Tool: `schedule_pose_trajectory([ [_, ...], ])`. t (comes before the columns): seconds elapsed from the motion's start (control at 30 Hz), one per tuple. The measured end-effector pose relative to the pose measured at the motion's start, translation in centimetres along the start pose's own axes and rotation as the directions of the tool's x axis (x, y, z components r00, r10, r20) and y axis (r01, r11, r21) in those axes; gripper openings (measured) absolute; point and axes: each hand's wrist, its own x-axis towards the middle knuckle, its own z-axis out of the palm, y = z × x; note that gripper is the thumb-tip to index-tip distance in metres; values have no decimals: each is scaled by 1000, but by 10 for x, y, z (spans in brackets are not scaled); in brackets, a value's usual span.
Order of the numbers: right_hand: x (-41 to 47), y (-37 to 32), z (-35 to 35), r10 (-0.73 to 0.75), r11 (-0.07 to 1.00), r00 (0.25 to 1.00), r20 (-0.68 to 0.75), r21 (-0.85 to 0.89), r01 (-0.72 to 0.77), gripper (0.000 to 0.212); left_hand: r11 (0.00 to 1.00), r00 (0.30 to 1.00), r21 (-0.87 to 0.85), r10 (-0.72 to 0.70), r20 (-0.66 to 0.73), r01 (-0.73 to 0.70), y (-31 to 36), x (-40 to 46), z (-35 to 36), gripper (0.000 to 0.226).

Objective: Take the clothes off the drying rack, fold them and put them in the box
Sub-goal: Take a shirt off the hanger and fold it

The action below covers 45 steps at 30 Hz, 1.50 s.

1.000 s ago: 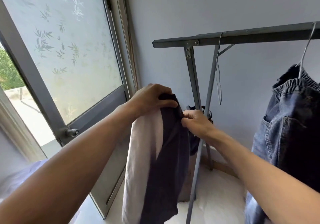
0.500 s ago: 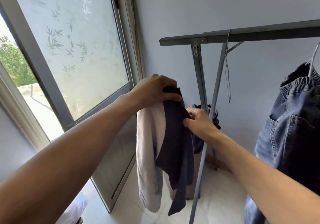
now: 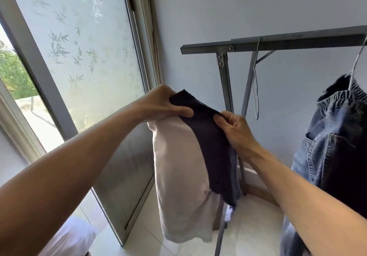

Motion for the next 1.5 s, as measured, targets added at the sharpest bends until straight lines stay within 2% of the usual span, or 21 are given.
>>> schedule_pose_trajectory([
  [0.2,16,-28,-6,-83,996,992,100,-26,86,50,985,993,-171,54,102,-36,15,-12,-12,47],
  [0.37,22,-32,-2,-12,993,957,291,-105,45,37,949,984,-272,176,42,-158,34,-12,-12,35],
  [0.47,20,-31,-1,79,997,920,383,-23,-76,25,946,976,-255,216,34,-201,40,-10,-10,29],
  [0.53,15,-30,1,125,991,902,412,0,-137,29,950,972,-237,223,67,-202,43,-10,-8,21],
  [0.6,13,-24,4,135,990,903,407,-87,-109,28,962,982,-220,178,63,-160,45,-11,-7,18],
  [0.67,11,-19,6,76,988,957,280,-147,-35,14,969,990,-209,138,13,-132,47,-11,-5,20],
  [0.7,7,-18,7,57,994,978,201,-108,-36,17,971,992,-206,124,-7,-122,47,-10,-5,21],
  [0.77,-4,-18,7,52,999,985,163,2,-53,53,973,995,-212,86,-50,-95,45,-9,-8,22],
  [0.8,-12,-18,8,58,998,975,213,-8,-57,58,973,995,-215,71,-73,-86,44,-9,-10,23],
  [0.87,-27,-17,13,91,992,943,322,-111,-58,38,977,995,-200,54,-89,-71,41,-9,-13,27],
  [0.97,-30,-15,17,98,987,948,304,-153,-54,13,982,988,-179,35,-149,-61,34,-5,-19,27],
  [1.0,-27,-16,17,93,990,956,278,-131,-58,10,962,973,-268,-4,-231,-60,25,-3,-21,31],
  [1.03,-25,-22,16,89,992,963,253,-108,-63,9,886,953,-461,-87,-290,-60,15,-2,-23,41],
  [1.07,-22,-25,16,78,994,971,224,-89,-59,10,705,949,-707,-184,-256,-54,5,-4,-23,59],
  [1.1,-18,-28,15,69,996,978,194,-75,-56,14,488,968,-873,-214,-131,-11,-11,-6,-16,78],
  [1.13,-14,-31,15,60,997,984,168,-67,-49,18,335,986,-939,-167,16,72,-25,-12,-3,93],
  [1.17,-10,-33,16,59,997,988,145,-64,-51,21,276,983,-947,-125,136,166,-37,-20,18,102],
  [1.23,-1,-33,16,68,995,992,110,-74,-60,20,266,952,-915,-125,278,302,-47,-38,61,101],
  [1.27,2,-32,16,77,994,992,101,-79,-69,19,294,946,-901,-155,286,320,-47,-44,77,96],
  [1.37,5,-28,15,138,989,988,76,-56,-134,27,405,945,-881,-304,122,244,-45,-47,100,62],
  [1.5,1,-12,7,197,976,975,98,-117,-186,69,368,909,-915,-417,0,169,-43,-42,106,29],
])
